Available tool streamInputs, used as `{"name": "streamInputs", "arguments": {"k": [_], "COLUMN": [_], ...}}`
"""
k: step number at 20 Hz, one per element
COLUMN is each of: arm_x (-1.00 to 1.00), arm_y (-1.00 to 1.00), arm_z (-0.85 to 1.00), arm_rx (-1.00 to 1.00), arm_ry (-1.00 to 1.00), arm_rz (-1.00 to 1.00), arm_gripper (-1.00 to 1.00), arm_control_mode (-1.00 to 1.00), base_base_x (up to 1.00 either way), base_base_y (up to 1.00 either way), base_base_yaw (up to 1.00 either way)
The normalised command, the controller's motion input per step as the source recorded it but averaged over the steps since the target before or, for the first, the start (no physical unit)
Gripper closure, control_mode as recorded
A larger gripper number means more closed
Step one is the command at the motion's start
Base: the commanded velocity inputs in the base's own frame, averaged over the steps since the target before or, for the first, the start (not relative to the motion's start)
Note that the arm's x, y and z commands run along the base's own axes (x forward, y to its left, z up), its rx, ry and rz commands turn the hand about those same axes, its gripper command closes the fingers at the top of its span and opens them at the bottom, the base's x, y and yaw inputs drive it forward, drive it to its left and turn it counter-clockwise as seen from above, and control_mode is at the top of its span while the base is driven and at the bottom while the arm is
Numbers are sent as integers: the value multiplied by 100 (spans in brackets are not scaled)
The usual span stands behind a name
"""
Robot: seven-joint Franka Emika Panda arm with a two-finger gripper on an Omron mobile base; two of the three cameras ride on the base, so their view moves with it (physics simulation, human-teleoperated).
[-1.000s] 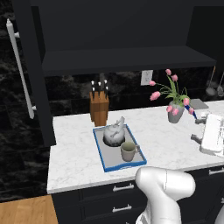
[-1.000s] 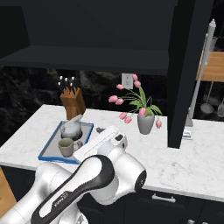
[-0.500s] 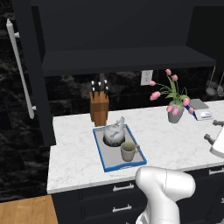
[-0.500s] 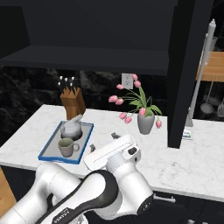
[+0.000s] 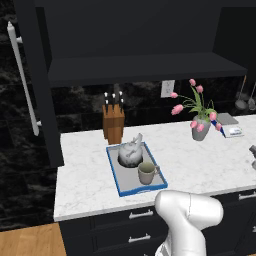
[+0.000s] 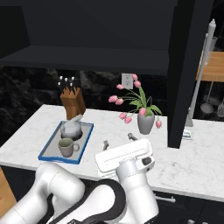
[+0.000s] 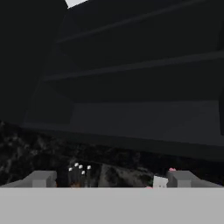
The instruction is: Pick the kettle from the counter and place it on the tray. Then pick the mug from the cabinet and place it on the tray. Then close the cabinet doors.
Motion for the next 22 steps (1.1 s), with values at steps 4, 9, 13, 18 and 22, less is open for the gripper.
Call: {"name": "streamInputs", "arguments": {"k": [4,9,13,18,22], "arm_x": [-7,-4,0,0,1], "arm_y": [-40,-34,-34,-9,0], "arm_z": [5,0,0,-2,-10], "arm_rx": [6,1,3,2,0], "arm_ry": [-11,-11,-11,-4,0], "arm_rz": [-7,-4,-5,-1,0], "arm_gripper": [-100,-100,-100,-100,-100], "arm_control_mode": [-100,-100,-100,-100,-100], "base_base_x": [0,0,0,0,0], "base_base_y": [0,0,0,0,0], "base_base_yaw": [0,0,0,0,0]}}
